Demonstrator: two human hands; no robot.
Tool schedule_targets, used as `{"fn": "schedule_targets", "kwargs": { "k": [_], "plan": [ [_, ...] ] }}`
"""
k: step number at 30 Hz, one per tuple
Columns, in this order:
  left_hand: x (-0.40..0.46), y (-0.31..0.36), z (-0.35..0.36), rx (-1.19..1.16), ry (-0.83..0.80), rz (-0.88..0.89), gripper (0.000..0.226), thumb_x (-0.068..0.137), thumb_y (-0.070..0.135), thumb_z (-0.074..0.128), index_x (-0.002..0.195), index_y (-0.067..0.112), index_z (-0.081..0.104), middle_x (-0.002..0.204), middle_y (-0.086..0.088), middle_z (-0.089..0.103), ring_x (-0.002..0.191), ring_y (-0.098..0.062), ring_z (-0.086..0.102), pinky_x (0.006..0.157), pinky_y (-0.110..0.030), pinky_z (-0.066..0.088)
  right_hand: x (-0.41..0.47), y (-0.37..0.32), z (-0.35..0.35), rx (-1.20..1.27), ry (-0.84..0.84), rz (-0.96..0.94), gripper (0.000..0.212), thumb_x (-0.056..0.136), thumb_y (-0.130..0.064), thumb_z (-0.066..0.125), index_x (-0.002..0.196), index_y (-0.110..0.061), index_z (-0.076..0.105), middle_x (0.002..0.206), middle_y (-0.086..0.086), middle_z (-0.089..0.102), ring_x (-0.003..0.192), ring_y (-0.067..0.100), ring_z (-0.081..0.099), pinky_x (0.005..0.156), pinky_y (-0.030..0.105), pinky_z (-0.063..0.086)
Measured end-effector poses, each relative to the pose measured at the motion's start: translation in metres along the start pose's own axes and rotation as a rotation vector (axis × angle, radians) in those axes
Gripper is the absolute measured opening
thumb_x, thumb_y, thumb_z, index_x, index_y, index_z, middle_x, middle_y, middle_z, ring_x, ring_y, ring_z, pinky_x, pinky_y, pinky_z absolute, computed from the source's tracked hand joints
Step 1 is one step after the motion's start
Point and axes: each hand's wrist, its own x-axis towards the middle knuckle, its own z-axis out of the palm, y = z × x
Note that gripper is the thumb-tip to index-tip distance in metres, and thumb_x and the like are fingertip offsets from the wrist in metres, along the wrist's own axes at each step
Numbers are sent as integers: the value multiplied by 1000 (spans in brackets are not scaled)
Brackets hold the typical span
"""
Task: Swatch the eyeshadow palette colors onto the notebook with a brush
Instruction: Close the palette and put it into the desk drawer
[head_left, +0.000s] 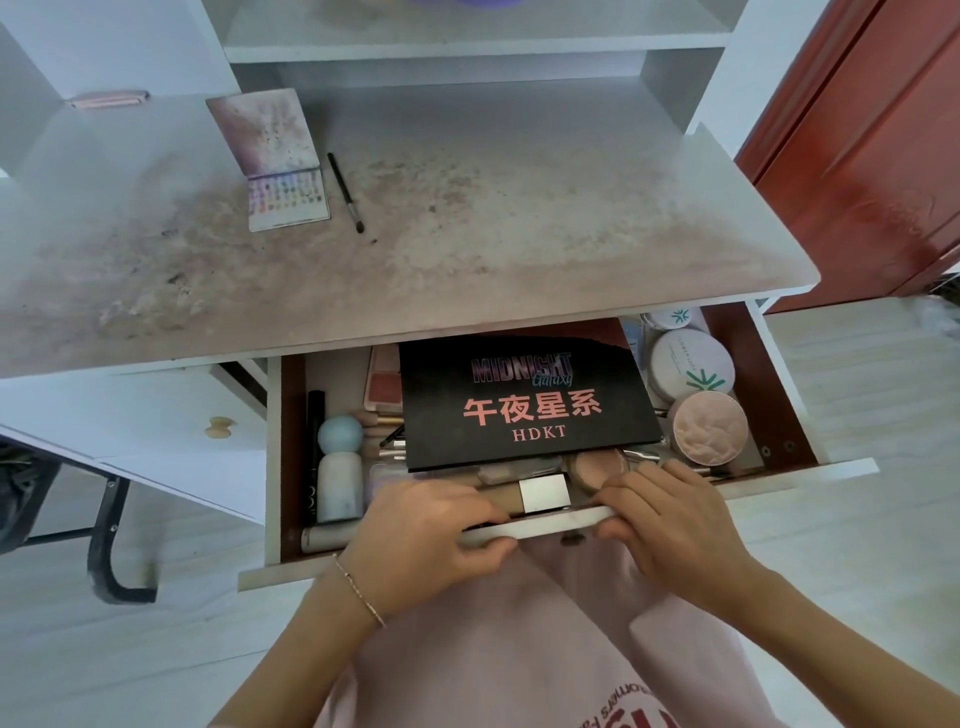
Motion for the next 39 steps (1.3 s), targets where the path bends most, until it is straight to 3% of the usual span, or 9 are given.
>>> {"fn": "schedule_targets", "kwargs": {
  "k": [8, 11, 14, 16, 18, 23, 31, 35, 39],
  "plan": [
    [13, -11, -14, 182, 110, 189, 23, 76, 36, 58, 64, 20, 68, 56, 7, 59, 49, -12, 56, 39, -23, 43, 18, 14, -3, -30, 174, -55, 48, 96, -36, 37, 72, -11, 69, 67, 1, 66, 55, 17, 56, 57, 22, 33],
    [24, -22, -20, 233, 152, 229, 19, 75, 34, 61, 66, 19, 69, 59, 6, 62, 54, -13, 60, 41, -25, 46, 31, 23, 2, -10, 228, -75, 41, 95, -36, 44, 73, -11, 68, 70, 2, 66, 63, 19, 55, 55, 26, 42],
    [43, -35, -24, 314, 217, 267, 20, 74, 33, 66, 81, 16, 73, 86, 1, 71, 92, -19, 68, 70, -32, 55, 51, 37, 12, -13, 327, -69, 29, 90, -39, 50, 87, -13, 61, 85, 7, 69, 91, 22, 53, 75, 32, 44],
    [59, -45, -27, 370, 245, 261, 31, 74, 37, 65, 94, 13, 72, 106, -5, 69, 113, -26, 58, 91, -42, 49, 66, 49, 18, -14, 383, -49, 33, 87, -44, 51, 97, -12, 55, 99, 12, 67, 106, 25, 50, 88, 35, 40],
    [73, -55, -28, 424, 264, 261, 37, 76, 40, 64, 100, 12, 71, 115, -9, 65, 120, -30, 52, 98, -49, 42, 81, 61, 22, -30, 403, -32, 41, 87, -47, 50, 105, -11, 53, 117, 11, 56, 117, 27, 46, 99, 43, 37],
    [98, -81, -33, 565, 369, 271, 37, 77, 45, 62, 92, 13, 72, 113, -9, 66, 117, -25, 52, 97, -48, 40, 112, 72, 31, -113, 375, 14, 46, 87, -51, 46, 114, -12, 48, 128, 10, 42, 125, 28, 38, 105, 59, 24],
    [76, -77, -8, 553, 617, 183, 29, 78, 30, 67, 102, 14, 67, 115, -10, 65, 117, -23, 50, 98, -48, 37, 102, 40, 44, 34, 463, 264, 37, 94, -33, 44, 125, -13, 40, 135, 12, 33, 131, 29, 31, 110, 57, 16],
    [28, -81, 21, 508, 553, 175, 42, 80, 19, 59, 121, 15, 53, 135, -11, 44, 130, -28, 38, 104, -48, 34, 55, 29, 59, 32, 365, 243, 38, 88, -11, 41, 126, -13, 41, 134, 13, 35, 132, 30, 30, 105, 63, 21],
    [-3, -98, 38, 600, 472, 7, 50, 82, 18, 49, 132, 16, 44, 143, -12, 34, 137, -33, 25, 107, -56, 26, 31, 36, 66, -12, 193, 423, 56, 86, -19, 38, 140, -18, 24, 146, 17, 18, 137, 36, 14, 105, 65, 17]
  ]
}}
